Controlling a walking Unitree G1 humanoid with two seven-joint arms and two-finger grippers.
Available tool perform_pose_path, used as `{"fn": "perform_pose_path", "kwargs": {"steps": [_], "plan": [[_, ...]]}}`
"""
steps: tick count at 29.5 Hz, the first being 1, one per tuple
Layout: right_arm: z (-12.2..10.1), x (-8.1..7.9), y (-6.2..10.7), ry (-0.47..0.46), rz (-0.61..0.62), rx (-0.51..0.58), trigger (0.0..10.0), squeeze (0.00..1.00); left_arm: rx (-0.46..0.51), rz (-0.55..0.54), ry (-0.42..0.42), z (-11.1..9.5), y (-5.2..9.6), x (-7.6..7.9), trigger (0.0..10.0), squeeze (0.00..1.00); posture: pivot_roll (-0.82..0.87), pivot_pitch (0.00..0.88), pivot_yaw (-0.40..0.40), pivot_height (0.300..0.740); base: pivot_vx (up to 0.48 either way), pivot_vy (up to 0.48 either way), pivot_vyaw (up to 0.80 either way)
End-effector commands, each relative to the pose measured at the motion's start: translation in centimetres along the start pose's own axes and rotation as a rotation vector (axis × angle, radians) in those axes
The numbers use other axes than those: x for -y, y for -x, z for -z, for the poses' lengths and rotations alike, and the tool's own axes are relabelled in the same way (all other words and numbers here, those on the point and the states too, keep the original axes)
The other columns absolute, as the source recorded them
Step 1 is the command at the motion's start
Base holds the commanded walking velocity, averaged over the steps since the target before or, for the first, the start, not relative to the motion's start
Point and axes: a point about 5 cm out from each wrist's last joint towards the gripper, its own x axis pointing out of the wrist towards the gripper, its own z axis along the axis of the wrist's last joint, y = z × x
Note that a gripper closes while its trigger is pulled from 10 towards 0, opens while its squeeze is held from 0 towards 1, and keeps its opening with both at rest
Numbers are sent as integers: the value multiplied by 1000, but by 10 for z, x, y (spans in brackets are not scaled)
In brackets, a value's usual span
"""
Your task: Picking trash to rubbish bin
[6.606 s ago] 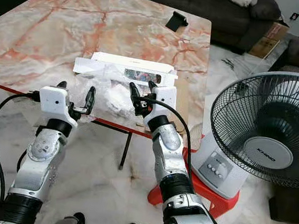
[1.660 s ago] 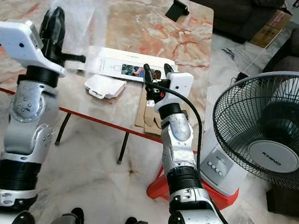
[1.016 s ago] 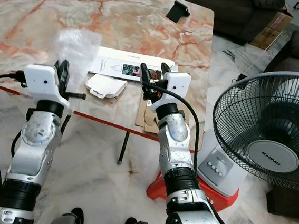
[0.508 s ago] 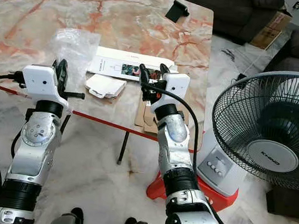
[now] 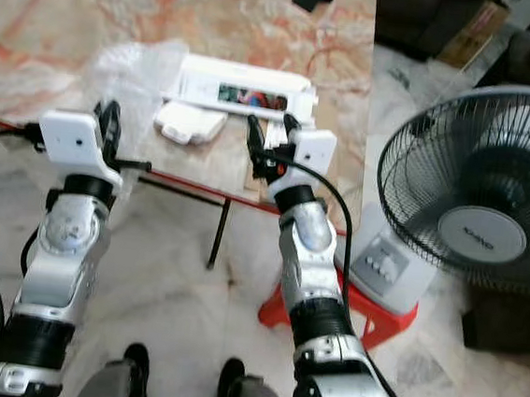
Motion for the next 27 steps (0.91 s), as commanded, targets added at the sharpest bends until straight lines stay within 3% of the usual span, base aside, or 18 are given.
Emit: {"fn": "perform_pose_path", "kwargs": {"steps": [1, 20, 27], "plan": [[2, 4, 3, 3, 13, -6, 10000, 0, 11, 8, 17, -2, 1, 4, 10000, 0, 86, 200, -154, 740, -281, 0, 0], [5, 8, 5, 8, 19, -26, 10000, 0, -4, 1, 17, 2, 2, 3, 10000, 0, 81, 201, -157, 740, -249, 0, 0], [23, 20, 17, 2, 51, -125, 10000, 0, -153, -3, 40, 35, 16, 1, 10000, 0, 80, 203, -159, 740, 0, 0, 0]]}}
